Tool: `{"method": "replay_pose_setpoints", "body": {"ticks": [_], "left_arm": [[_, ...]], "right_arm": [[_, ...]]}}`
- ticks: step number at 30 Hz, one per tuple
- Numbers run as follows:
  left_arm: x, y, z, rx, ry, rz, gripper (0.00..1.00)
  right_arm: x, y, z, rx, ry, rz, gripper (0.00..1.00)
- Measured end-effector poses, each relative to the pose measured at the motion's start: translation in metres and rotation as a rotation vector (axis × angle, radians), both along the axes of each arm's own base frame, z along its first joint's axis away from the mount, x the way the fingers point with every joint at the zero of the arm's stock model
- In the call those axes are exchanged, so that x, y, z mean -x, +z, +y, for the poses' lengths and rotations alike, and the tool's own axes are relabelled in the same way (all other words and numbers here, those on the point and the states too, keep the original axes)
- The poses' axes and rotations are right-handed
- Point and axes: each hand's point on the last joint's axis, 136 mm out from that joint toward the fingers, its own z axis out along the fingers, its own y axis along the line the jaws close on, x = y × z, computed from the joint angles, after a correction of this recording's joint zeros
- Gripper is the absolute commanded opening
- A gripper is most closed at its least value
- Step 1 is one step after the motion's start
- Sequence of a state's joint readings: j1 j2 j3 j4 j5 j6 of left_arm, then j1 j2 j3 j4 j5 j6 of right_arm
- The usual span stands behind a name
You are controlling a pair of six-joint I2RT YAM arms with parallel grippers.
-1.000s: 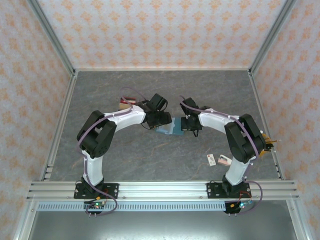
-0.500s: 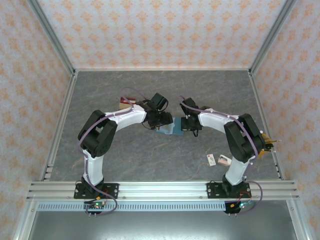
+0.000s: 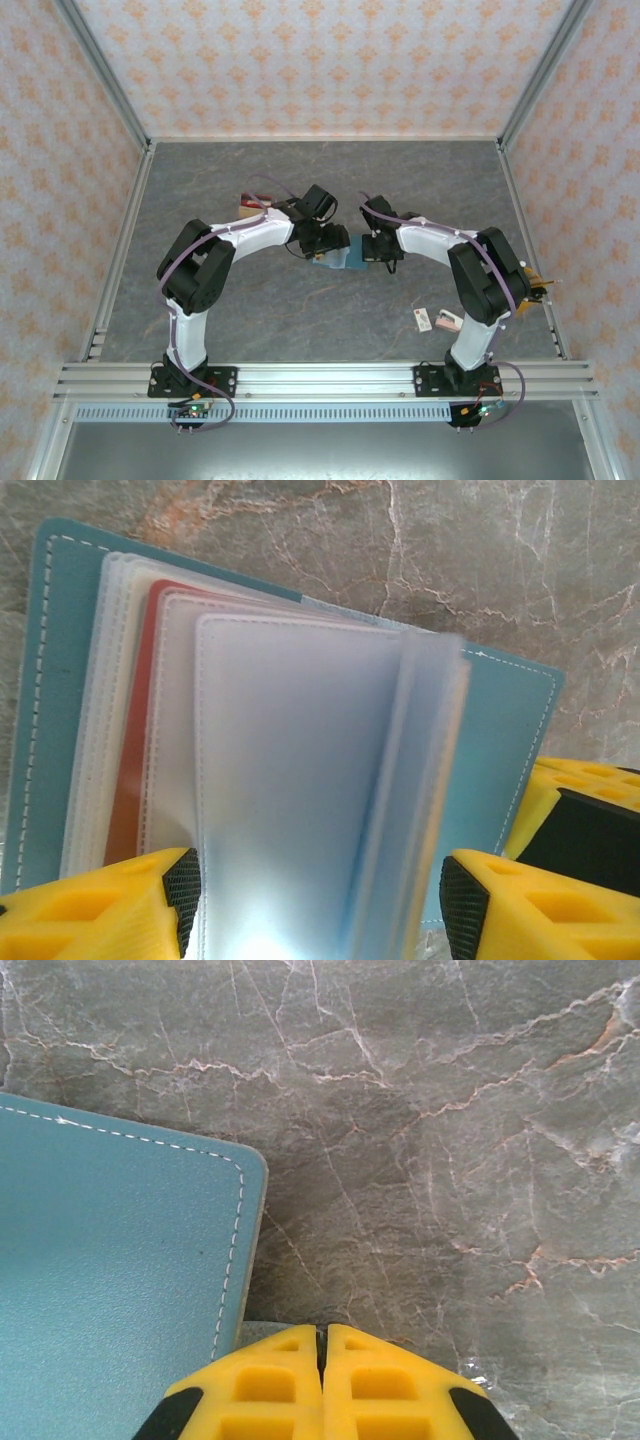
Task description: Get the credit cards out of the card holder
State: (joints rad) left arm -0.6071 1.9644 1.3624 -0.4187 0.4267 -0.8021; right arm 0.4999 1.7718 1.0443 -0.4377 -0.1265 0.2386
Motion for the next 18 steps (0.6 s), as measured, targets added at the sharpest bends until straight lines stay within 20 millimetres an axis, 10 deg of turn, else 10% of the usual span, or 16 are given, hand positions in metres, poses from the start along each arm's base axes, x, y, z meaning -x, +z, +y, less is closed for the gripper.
{"method": "replay_pose_setpoints", "body": {"ticks": [18], "left_arm": [[-0.004,0.019,-0.031,0.176,-0.057,-0.023,0.55]], "right_arm": [[0.0,0.002,-0.001,-0.022,-0.002,-0.037,0.03]]}}
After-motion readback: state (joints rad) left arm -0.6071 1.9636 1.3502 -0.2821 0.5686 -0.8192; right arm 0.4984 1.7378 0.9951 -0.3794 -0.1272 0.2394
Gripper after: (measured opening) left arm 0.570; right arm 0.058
